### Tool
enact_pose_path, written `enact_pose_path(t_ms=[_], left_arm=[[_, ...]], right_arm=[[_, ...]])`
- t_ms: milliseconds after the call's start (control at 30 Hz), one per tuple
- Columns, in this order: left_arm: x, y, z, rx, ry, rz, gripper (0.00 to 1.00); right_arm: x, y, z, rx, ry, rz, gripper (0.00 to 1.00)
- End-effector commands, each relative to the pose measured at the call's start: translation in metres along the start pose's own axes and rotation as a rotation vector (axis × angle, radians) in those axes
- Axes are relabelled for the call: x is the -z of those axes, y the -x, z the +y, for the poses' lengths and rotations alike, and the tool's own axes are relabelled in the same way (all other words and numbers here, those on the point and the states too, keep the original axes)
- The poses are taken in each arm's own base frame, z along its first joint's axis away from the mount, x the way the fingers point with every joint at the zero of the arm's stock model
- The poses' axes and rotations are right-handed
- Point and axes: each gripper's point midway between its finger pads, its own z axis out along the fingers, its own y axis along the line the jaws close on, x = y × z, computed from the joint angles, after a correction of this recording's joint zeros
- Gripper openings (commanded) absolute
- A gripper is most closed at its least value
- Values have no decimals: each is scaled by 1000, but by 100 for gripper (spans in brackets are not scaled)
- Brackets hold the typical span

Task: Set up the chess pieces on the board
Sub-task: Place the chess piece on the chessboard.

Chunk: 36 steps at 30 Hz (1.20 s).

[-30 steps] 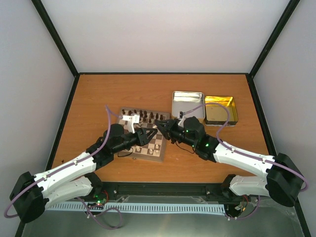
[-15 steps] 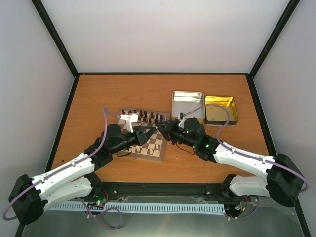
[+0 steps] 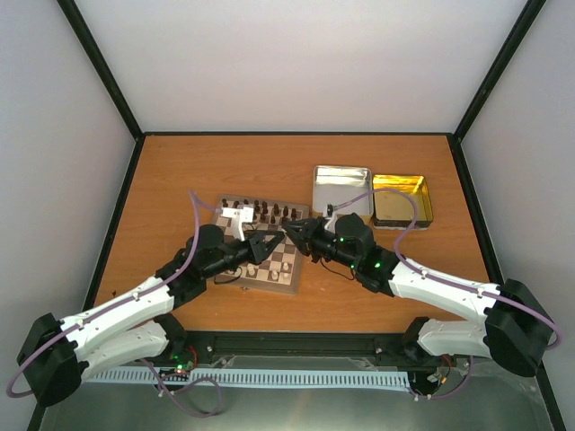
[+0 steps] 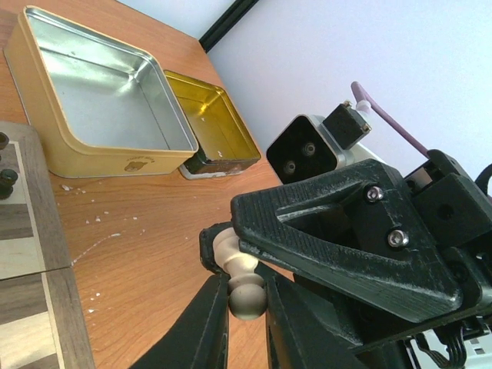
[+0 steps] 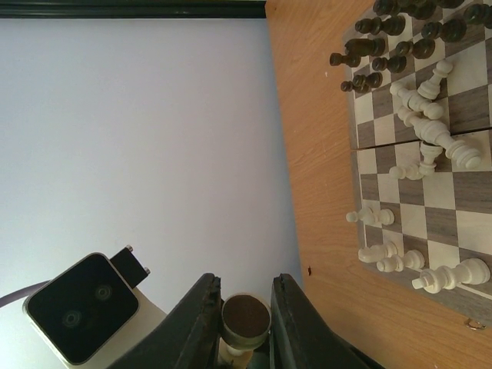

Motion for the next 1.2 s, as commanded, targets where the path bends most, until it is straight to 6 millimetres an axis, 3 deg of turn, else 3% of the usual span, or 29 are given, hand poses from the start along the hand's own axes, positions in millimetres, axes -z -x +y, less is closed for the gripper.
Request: enact_pose_path(t_ms=[0,100,167,333,433,567,800,1033,1167], left_arm=[[-1,25,-19,-60,-32,-64,12],[-2,27,-16,-66,-3,-64,1],[-3,27,-9,-66,45,-51,1],[3,8,19,-95,209,72,1],[12,-14,42,-119,327,203,1],[25,-37,56,-174,417,374,1],[34,-50,64,-253,541,663,1],[13,-66,82,-256,607,870,1],[-5,-67,86,-255,613,901,1]], right_arm=[[1,1,-3,-7,-6,4,19],[0,0,-4,1,-16,6,21],[0,2,-6,15,-32,-2,26],[10,17,-18,89,-122,-80,53],[25,33,-33,152,-216,-164,62],[54,55,-47,226,-327,-292,64],[102,78,-68,269,-447,-455,65],[111,79,-78,280,-483,-464,64],[111,78,-84,281,-484,-460,64]])
